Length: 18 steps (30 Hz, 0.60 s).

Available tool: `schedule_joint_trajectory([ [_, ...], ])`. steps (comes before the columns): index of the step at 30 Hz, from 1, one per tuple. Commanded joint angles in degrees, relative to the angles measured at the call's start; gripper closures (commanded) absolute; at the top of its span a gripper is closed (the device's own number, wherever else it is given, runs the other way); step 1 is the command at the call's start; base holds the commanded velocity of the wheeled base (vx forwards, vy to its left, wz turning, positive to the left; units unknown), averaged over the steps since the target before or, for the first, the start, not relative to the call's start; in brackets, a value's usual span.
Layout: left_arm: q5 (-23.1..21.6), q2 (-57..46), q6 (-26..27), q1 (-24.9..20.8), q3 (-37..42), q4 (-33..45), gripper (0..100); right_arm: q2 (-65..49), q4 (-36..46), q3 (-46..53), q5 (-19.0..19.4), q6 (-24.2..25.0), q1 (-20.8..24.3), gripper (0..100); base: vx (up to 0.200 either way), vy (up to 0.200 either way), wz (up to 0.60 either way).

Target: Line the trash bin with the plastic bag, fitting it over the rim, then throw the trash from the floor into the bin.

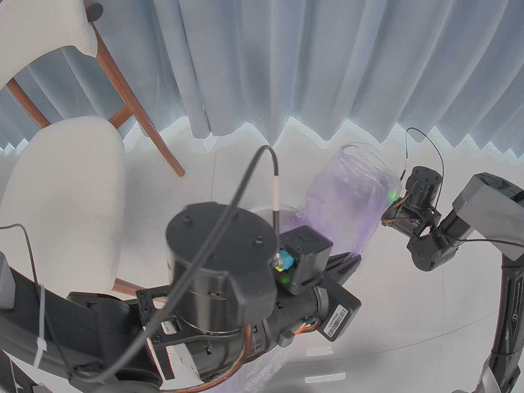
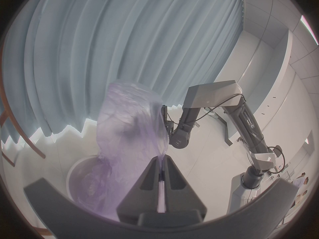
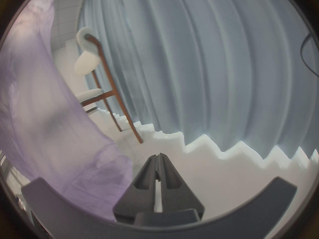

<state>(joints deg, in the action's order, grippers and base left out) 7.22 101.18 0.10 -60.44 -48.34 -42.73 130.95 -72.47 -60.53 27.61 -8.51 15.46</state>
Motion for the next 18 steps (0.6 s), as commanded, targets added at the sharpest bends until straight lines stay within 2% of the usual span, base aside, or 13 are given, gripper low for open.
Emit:
schedule_joint_trajectory([
  [1,0.08,-0.02,-0.1,0.24,0.61,0.01,100,5.63,-3.2,-1.7,4.73,-3.18,1.68,100,0.0,0.0,0.0],
  [7,0.17,-0.2,-0.19,0.94,1.23,0.01,100,5.89,-4.78,-0.65,6.05,-3.09,5.37,100,0.0,0.0,0.0],
  [12,0.17,-0.55,-0.1,3.4,1.05,-0.07,100,5.19,-5.84,2.08,5.96,-3.09,9.94,100,0.0,0.0,0.0],
  [18,0.17,-0.9,-0.1,6.39,1.05,-0.07,100,4.58,-6.19,7.53,5.87,-3.09,12.76,100,0.0,0.0,0.0],
])
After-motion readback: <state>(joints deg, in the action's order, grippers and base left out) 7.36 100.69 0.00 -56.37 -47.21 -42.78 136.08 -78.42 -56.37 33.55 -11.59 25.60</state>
